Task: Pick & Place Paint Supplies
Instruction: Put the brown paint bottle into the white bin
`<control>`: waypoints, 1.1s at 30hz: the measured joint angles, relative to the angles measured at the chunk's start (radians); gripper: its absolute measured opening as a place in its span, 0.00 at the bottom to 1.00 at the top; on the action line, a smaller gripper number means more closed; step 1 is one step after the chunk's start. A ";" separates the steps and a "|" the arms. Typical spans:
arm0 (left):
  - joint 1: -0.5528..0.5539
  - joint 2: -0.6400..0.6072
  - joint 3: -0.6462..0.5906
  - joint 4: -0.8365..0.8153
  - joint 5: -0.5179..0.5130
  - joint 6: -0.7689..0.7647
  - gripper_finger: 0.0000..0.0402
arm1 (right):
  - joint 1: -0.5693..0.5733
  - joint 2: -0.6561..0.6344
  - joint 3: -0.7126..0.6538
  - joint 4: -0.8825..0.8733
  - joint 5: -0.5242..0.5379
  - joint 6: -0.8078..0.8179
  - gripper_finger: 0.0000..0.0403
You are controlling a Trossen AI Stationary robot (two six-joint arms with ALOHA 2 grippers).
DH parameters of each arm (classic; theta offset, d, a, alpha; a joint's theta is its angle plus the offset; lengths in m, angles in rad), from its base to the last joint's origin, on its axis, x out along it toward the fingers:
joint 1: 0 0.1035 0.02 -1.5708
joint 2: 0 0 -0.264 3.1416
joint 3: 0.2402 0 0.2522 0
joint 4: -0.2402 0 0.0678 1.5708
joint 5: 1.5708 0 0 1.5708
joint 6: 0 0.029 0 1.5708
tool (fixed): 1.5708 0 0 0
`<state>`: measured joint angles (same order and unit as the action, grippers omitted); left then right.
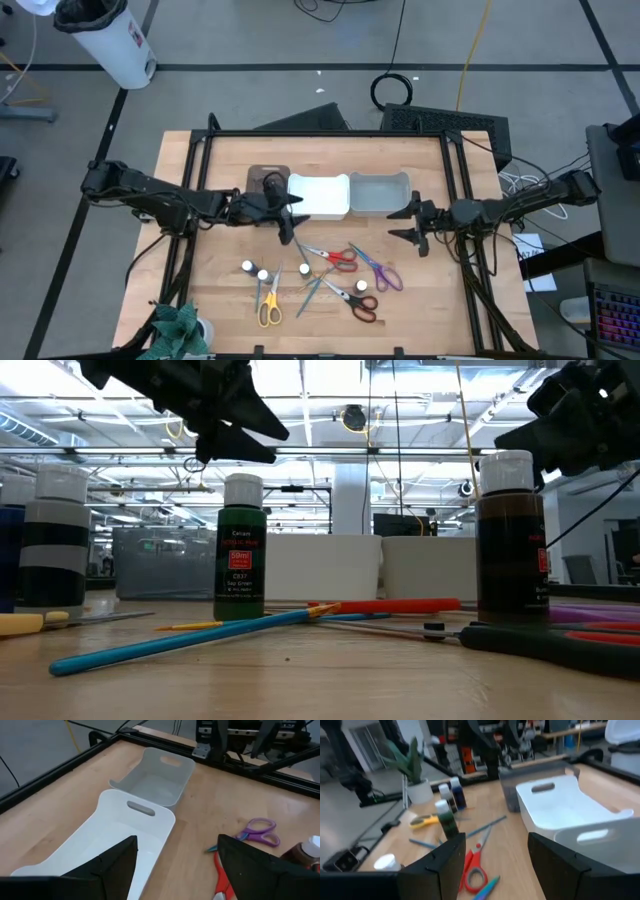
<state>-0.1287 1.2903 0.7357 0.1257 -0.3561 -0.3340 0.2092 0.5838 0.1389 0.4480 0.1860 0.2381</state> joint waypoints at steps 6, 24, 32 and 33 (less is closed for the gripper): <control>0.000 0.000 -0.001 0.000 0.000 0.000 0.70 | 0.000 0.000 -0.015 0.051 -0.004 -0.015 0.51; -0.003 0.000 -0.001 0.007 0.000 -0.023 0.70 | 0.000 0.000 -0.015 0.049 -0.005 0.022 0.51; -0.006 0.000 -0.001 0.006 0.000 -0.042 0.70 | 0.000 0.000 -0.015 0.050 -0.007 0.094 0.51; -0.007 0.000 -0.001 0.006 0.000 -0.041 0.70 | 0.001 0.001 -0.015 0.051 -0.007 0.097 0.51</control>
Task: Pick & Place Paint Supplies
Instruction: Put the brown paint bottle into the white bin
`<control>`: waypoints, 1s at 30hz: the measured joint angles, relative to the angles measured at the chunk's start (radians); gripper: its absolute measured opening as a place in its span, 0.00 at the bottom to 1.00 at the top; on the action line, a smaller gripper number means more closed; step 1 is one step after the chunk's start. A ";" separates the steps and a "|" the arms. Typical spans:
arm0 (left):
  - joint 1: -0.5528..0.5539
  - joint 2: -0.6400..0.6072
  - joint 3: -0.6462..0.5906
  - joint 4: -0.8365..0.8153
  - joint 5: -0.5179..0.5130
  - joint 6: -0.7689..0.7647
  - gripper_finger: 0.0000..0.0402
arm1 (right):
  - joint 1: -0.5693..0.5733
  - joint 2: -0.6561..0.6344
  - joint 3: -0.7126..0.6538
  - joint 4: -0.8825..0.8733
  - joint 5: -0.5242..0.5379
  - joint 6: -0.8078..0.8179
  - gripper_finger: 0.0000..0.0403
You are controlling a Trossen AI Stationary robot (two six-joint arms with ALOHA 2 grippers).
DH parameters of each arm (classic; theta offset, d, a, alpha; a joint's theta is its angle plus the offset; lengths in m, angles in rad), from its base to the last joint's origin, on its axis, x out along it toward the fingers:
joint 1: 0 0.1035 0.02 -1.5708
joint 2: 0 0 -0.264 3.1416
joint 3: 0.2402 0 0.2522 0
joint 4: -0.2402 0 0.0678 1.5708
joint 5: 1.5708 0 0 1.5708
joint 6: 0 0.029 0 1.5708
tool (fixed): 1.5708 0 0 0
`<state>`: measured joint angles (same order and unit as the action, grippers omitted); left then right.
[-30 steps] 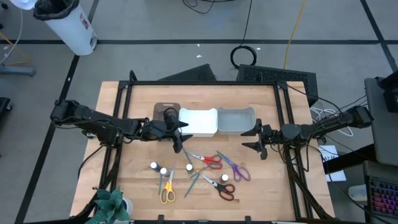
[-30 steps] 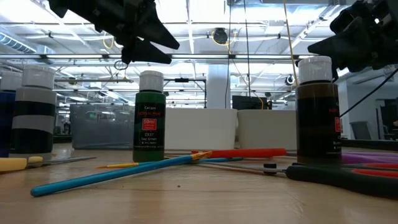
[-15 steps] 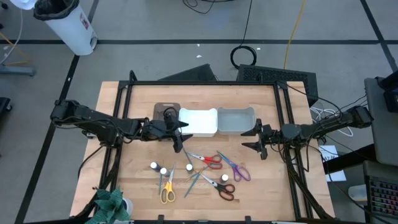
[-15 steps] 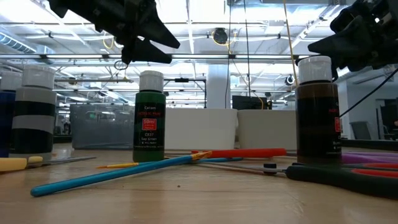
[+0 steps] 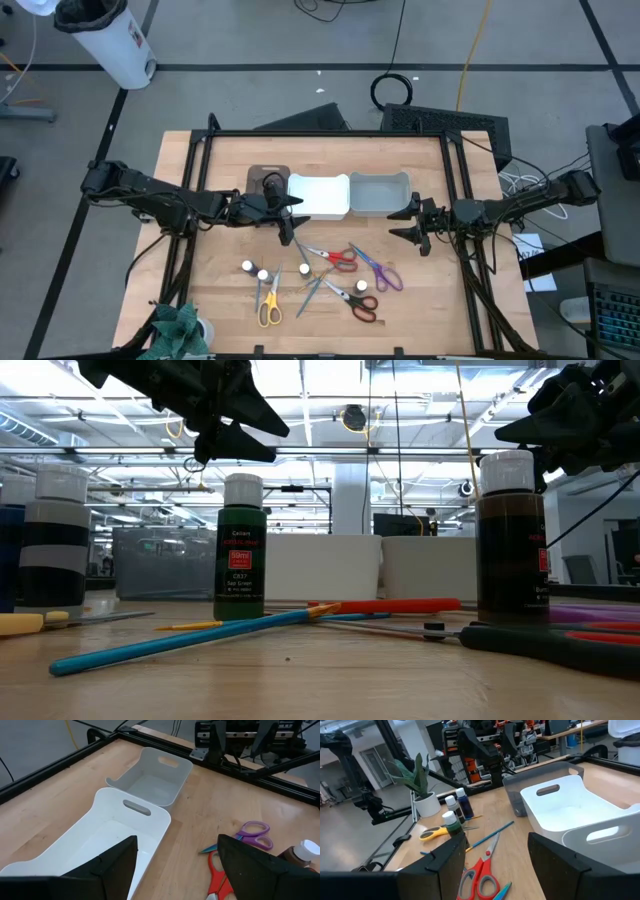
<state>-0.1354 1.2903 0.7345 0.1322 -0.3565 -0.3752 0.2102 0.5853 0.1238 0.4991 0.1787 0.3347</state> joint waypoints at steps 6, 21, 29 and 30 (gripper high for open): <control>0.000 0.000 0.000 0.002 -0.001 0.012 0.70 | 0.073 0.081 0.001 0.094 0.003 -0.042 0.51; -0.007 0.000 0.000 0.002 -0.001 0.013 0.70 | 0.220 0.525 0.360 -0.156 0.186 -0.119 0.51; -0.024 0.000 0.000 0.000 0.000 0.025 0.70 | 0.208 0.659 0.417 -0.160 0.183 -0.138 0.51; -0.024 0.000 0.000 0.000 -0.001 0.026 0.70 | 0.208 0.665 0.417 -0.160 0.184 -0.138 0.51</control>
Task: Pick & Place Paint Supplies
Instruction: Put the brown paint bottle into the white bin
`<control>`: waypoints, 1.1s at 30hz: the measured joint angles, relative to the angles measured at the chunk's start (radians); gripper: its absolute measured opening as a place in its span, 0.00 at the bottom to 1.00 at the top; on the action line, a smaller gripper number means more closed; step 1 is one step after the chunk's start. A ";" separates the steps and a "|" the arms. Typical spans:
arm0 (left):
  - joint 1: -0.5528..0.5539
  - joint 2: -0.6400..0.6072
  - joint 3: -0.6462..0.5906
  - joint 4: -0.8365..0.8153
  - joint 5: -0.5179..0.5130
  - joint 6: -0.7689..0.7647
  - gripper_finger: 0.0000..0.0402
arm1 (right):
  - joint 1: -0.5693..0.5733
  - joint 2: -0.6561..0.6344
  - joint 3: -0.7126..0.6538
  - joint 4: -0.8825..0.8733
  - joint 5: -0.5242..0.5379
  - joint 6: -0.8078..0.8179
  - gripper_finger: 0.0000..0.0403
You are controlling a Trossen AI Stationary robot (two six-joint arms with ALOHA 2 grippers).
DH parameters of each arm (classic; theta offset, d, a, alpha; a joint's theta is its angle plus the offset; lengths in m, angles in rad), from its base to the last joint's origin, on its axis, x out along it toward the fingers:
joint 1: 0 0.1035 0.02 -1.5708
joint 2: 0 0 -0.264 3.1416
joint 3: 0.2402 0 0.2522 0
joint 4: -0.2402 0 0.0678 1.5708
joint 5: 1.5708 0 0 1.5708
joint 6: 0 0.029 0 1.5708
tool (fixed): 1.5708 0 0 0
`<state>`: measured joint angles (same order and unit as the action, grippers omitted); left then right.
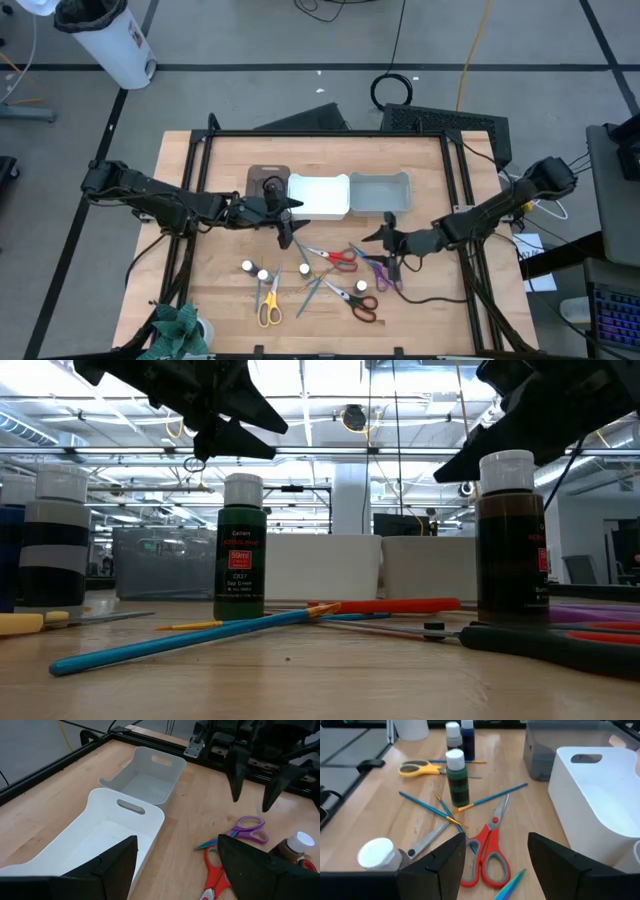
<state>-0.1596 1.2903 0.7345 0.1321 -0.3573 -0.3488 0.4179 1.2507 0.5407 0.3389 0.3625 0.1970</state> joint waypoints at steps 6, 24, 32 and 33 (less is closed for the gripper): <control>0.000 0.000 0.000 -0.001 0.000 0.004 0.70 | -0.006 0.018 0.000 0.000 -0.001 0.000 0.51; 0.000 0.000 0.000 -0.001 0.019 0.005 0.70 | -0.006 0.018 0.000 0.000 -0.001 -0.001 0.51; 0.000 0.000 0.000 -0.002 0.020 0.005 0.70 | -0.006 0.018 0.000 0.000 -0.001 -0.001 0.51; 0.000 0.000 0.000 -0.003 0.020 0.005 0.70 | -0.006 0.018 0.000 0.000 -0.001 -0.002 0.51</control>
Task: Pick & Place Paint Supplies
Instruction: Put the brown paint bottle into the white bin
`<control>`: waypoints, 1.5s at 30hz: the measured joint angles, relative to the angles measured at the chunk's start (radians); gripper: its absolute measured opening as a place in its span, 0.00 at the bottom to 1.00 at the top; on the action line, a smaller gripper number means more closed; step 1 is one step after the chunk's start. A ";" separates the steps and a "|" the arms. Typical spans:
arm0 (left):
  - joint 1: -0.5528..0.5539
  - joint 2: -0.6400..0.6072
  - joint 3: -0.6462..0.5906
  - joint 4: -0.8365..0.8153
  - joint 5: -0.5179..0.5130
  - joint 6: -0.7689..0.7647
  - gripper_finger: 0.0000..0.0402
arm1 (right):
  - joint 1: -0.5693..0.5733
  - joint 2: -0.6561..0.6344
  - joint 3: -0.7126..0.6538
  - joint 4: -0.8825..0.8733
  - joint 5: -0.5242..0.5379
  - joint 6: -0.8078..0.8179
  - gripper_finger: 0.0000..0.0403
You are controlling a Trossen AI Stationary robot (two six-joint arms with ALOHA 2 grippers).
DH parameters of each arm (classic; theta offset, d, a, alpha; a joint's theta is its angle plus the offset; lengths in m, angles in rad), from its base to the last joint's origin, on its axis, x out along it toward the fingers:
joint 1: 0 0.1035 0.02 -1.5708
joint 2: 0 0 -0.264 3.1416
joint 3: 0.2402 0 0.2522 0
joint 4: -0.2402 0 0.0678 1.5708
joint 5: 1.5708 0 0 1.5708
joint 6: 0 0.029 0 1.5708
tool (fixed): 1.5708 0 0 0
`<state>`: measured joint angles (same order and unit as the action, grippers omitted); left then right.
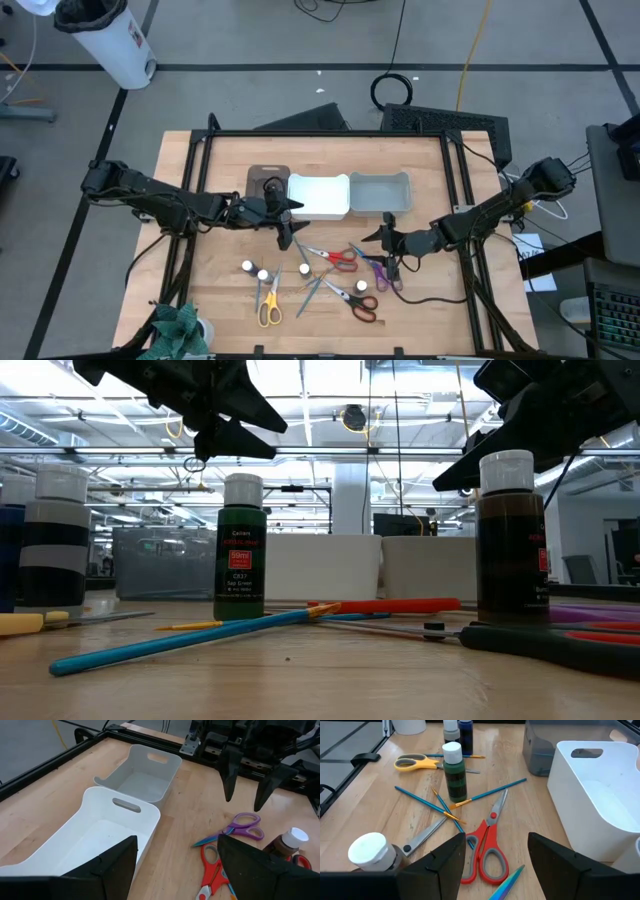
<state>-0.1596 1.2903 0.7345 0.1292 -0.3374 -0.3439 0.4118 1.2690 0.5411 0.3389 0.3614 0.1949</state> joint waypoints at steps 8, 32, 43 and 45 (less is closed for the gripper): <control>0.000 0.000 0.000 -0.007 0.000 0.000 0.70 | 0.033 0.000 0.000 -0.068 -0.142 -0.113 0.51; 0.000 0.000 0.000 0.004 -0.001 -0.005 0.70 | 0.113 0.328 -0.126 0.466 -0.211 -0.031 0.74; 0.000 0.000 0.000 0.003 -0.001 -0.022 0.70 | 0.059 0.537 -0.071 0.662 -0.414 -0.046 0.70; 0.000 0.000 0.000 0.003 -0.001 -0.023 0.70 | 0.046 0.561 -0.069 0.699 -0.418 -0.046 0.70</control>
<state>-0.1596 1.2907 0.7341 0.1326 -0.3386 -0.3672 0.4573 1.8303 0.4726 1.0378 -0.0561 0.1486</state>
